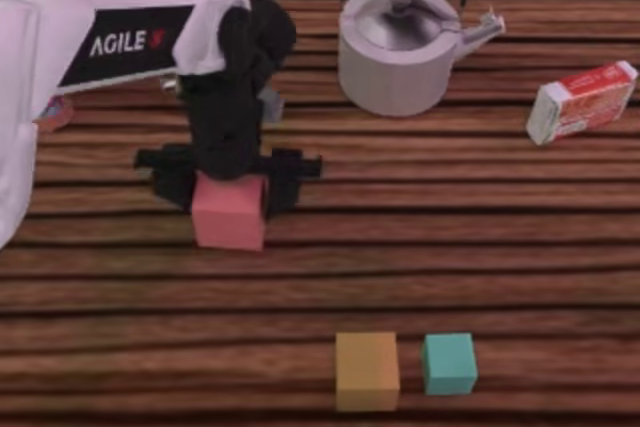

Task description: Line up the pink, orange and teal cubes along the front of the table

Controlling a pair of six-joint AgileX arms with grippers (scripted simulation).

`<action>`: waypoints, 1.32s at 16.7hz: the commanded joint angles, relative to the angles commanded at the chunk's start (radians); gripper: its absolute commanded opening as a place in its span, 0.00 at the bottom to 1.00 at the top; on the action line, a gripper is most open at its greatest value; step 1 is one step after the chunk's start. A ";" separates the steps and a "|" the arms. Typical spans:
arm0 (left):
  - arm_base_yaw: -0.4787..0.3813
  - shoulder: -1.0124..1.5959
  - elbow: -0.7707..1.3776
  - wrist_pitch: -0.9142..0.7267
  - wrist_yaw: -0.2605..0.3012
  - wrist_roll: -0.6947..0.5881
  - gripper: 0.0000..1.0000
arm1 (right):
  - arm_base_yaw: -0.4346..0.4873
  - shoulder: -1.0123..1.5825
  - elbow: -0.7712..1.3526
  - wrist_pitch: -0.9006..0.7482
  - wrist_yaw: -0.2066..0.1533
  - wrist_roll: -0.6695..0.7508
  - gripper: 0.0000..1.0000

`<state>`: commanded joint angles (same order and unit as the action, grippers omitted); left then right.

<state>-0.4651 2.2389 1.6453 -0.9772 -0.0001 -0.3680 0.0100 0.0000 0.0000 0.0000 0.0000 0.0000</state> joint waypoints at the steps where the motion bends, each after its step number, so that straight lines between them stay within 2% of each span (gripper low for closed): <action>1: 0.003 -0.015 0.021 -0.042 0.000 0.000 0.00 | 0.000 0.000 0.000 0.000 0.000 0.000 1.00; 4: 0.009 -0.052 0.062 -0.106 0.000 0.001 0.00 | 0.000 0.000 0.000 0.000 0.000 0.000 1.00; 10: -0.016 -0.086 0.022 -0.096 -0.001 -0.024 0.00 | 0.000 0.000 0.000 0.000 0.000 0.000 1.00; 18: -0.195 -0.415 -0.399 -0.028 -0.003 -0.275 0.00 | 0.000 0.000 0.000 0.000 0.000 0.000 1.00; 22: -0.250 -0.511 -0.500 -0.006 -0.004 -0.351 0.00 | 0.000 0.000 0.000 0.000 0.000 0.000 1.00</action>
<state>-0.7153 1.7284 1.1452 -0.9836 -0.0038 -0.7189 0.0100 0.0000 0.0000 0.0000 0.0000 0.0000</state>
